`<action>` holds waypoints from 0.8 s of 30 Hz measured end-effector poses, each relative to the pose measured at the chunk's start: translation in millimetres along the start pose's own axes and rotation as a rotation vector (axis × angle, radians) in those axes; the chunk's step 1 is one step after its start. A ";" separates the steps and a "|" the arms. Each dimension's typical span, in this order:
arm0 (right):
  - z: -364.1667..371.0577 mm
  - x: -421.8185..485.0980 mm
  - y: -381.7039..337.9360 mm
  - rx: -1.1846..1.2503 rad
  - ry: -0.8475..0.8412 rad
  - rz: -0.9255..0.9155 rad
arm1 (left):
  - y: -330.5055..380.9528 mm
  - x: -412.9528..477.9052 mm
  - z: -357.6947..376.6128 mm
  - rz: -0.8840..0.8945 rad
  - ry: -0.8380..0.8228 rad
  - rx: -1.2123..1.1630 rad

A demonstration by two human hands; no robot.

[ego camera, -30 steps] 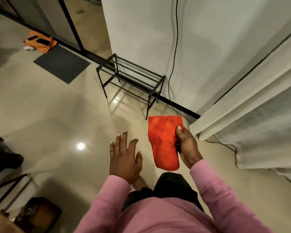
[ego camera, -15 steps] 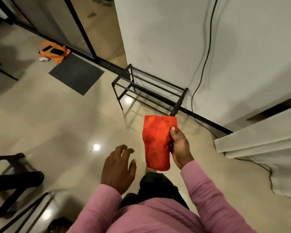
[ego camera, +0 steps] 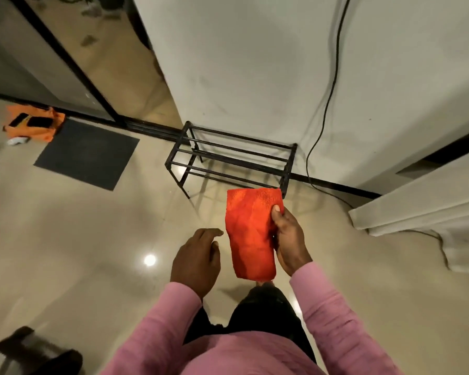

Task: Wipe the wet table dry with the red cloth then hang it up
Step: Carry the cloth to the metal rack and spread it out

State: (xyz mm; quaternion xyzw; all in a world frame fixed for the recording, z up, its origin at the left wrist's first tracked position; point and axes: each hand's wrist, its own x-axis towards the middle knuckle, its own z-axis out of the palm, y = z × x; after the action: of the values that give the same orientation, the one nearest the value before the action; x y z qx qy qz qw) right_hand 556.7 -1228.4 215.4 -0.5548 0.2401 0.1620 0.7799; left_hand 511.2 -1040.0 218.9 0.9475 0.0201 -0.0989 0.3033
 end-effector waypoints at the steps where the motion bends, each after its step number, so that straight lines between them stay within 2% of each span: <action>1: 9.2 2.6 3.6 0.018 0.026 -0.010 | -11.0 9.0 -4.7 0.021 -0.015 -0.021; 5: 44.4 16.4 27.2 0.056 0.150 -0.021 | -58.6 50.0 -14.4 0.017 -0.134 -0.160; 11: 68.4 60.7 82.1 0.111 0.199 -0.031 | -105.0 121.3 13.8 -0.322 -0.406 -0.721; 19: 35.8 192.6 193.5 0.079 0.249 -0.066 | -200.6 200.1 144.1 -0.490 -0.600 -1.167; 24: 2.1 277.0 261.9 0.005 0.259 -0.116 | -261.9 245.9 234.1 -0.433 -0.751 -1.319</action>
State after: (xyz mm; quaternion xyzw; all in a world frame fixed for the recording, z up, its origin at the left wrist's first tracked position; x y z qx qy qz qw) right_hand 651.6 -1143.3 -143.9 -0.5821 0.3068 0.0430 0.7518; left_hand 685.4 -967.4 -166.0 0.4503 0.1550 -0.4367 0.7633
